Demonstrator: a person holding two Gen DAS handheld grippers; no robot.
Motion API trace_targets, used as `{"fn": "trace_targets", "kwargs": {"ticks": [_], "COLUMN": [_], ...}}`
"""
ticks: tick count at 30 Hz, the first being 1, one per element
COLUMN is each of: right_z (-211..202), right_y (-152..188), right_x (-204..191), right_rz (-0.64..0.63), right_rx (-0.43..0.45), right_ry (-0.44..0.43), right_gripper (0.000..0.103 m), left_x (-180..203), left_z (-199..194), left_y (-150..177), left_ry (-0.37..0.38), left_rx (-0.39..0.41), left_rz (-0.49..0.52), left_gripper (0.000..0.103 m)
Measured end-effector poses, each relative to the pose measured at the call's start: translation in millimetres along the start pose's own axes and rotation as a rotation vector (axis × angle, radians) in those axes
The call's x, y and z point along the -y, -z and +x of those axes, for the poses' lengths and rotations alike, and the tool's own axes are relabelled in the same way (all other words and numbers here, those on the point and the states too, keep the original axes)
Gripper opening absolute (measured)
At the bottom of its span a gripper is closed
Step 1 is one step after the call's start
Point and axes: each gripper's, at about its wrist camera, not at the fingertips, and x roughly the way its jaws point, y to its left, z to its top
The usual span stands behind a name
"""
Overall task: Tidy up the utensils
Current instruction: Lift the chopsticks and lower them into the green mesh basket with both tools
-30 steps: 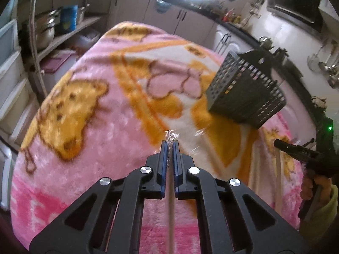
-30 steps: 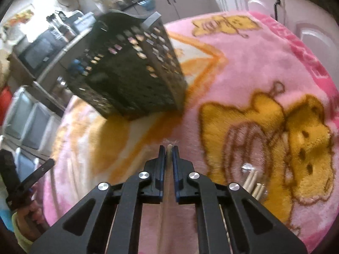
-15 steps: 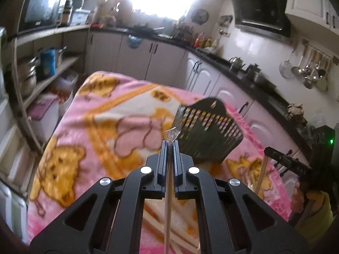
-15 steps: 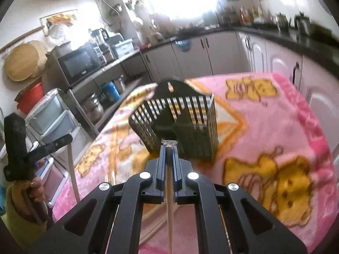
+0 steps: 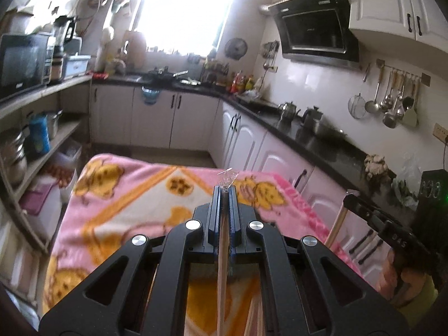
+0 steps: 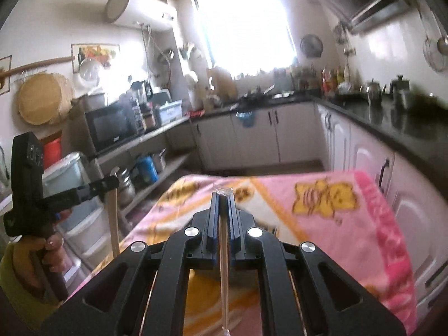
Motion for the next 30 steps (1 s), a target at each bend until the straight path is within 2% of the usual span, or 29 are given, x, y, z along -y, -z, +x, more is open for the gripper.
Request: {"fn": "trace_targets", "kwargs": {"ticks": [4,9,15,20,30], "right_z": [8,20,43,59,95], "right_y": [-21,-43,-48,-38,-8], "right_x": [6,10,17,25,47], "right_rz": [0.003,-0.009,-0.023,-0.016,0.029], "right_rx": [0.05,0.101,0.12,0.116,0.063], "right_ry": [0.014,0.041,0.073,0.09,0.108], "right_gripper": [0.006,0.006,0.006,0.006,0.006], "left_x": [8,14,11,2,-12], "left_z": [14,32,58,80,111], "left_y": [-20,-38,-43,-31,2], "left_ry": [-0.009,-0.064,-0.101,-0.115,-0.115], "left_rx": [0.05,0.125,0.198,0.252,0.251], "left_rz": [0.014,0.022,0.002,-0.015,0.003], "left_gripper": [0.001,0.001,0.001,0.001,0.001]}}
